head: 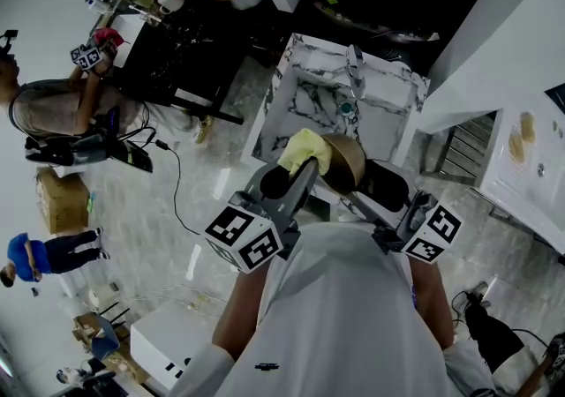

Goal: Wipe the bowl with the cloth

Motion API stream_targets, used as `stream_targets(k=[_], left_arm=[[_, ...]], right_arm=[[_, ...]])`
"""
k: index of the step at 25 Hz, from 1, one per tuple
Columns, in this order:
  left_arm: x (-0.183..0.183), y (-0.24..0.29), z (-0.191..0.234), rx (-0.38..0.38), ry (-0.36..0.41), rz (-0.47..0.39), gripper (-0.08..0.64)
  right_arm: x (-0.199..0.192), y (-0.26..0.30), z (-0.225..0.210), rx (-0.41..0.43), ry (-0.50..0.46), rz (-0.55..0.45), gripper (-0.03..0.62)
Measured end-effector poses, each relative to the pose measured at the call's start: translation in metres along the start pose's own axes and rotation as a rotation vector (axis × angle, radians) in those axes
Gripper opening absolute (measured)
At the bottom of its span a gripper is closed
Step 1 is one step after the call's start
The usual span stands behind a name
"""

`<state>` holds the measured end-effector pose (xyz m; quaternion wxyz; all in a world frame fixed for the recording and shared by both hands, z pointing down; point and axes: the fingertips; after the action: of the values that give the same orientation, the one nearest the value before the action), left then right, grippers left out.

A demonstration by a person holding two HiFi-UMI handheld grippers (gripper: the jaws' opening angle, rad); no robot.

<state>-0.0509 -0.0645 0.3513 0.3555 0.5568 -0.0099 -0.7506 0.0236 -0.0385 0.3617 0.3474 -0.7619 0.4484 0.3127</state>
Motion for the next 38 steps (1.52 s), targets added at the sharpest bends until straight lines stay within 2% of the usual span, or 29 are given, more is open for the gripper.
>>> stream_targets(k=[4,12,18,23,31,38], left_arm=[[-0.007,0.001,0.011,0.032,0.007,0.015,0.061],[-0.026,0.002,0.005,0.025,-0.008,0.049,0.061],[-0.027,0.001,0.001,0.056,0.012,0.013,0.061],[-0.027,-0.002,0.013,0.113,-0.006,-0.023,0.061],[-0.02,-0.012,0.025,0.176,-0.013,-0.076,0.061],[-0.026,-0.014,0.034,0.207,-0.007,-0.077,0.061]], right_arm=[[0.003,0.0,-0.002,0.001,0.006,-0.011,0.249],[0.013,-0.005,-0.007,-0.03,0.011,-0.062,0.249],[0.019,-0.011,-0.025,-0.17,-0.022,-0.084,0.249],[0.022,-0.005,-0.024,-0.212,-0.087,-0.059,0.249],[0.024,-0.005,-0.029,-0.326,-0.192,-0.021,0.249],[0.02,-0.007,-0.035,-0.396,-0.253,0.021,0.249]])
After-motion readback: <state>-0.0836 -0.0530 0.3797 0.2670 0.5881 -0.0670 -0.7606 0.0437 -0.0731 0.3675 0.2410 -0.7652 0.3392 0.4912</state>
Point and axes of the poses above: the fingertips, and each gripper's own axes: y forward along the fingers, z to its left, x out of its top, and after that the axes turned 10 degrees about x, right-handed
